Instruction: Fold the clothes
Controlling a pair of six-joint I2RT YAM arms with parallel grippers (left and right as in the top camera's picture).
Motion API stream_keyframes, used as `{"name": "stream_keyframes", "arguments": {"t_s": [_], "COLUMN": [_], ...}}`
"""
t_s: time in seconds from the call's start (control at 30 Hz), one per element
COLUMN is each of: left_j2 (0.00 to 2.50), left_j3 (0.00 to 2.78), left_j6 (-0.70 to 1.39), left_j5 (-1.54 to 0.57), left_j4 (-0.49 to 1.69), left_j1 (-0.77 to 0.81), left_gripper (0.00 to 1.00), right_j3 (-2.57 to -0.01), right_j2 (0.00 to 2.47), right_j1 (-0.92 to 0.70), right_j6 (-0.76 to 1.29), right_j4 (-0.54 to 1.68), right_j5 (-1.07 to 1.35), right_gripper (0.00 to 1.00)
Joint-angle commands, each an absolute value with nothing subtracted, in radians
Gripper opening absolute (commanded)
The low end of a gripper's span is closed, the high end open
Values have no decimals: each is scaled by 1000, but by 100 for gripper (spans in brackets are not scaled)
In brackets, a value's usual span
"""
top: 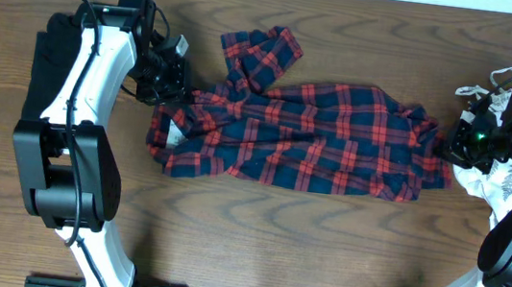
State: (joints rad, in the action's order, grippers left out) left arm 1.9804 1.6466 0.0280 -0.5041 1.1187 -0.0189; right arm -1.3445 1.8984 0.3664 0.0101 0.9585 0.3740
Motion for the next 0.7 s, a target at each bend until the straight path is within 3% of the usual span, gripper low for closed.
{"name": "stream_keyframes", "arguments": {"t_s": [0.0,0.13,0.4,0.67], "left_j2": [1959,1959,1959,1959], "left_j3": [1634,1634,1634,1633], "left_j6": [20,20,20,20], "left_j5": [-462,-462,-459,-368], "left_j4": [1129,1129,1130,1175], "left_j1": [-20,2,47,59], "left_gripper": [6,6,6,6], "right_j3": [-1341,-1341,-1341,-1341], "right_j2": [1879,1879,1876,1877], "right_j1": [375,369,327,162], "right_j6": [-2,-135,-181,-177], "right_j4": [960,950,768,656], "right_j5": [375,573,992,903], "right_gripper": [5,1,1,3]}}
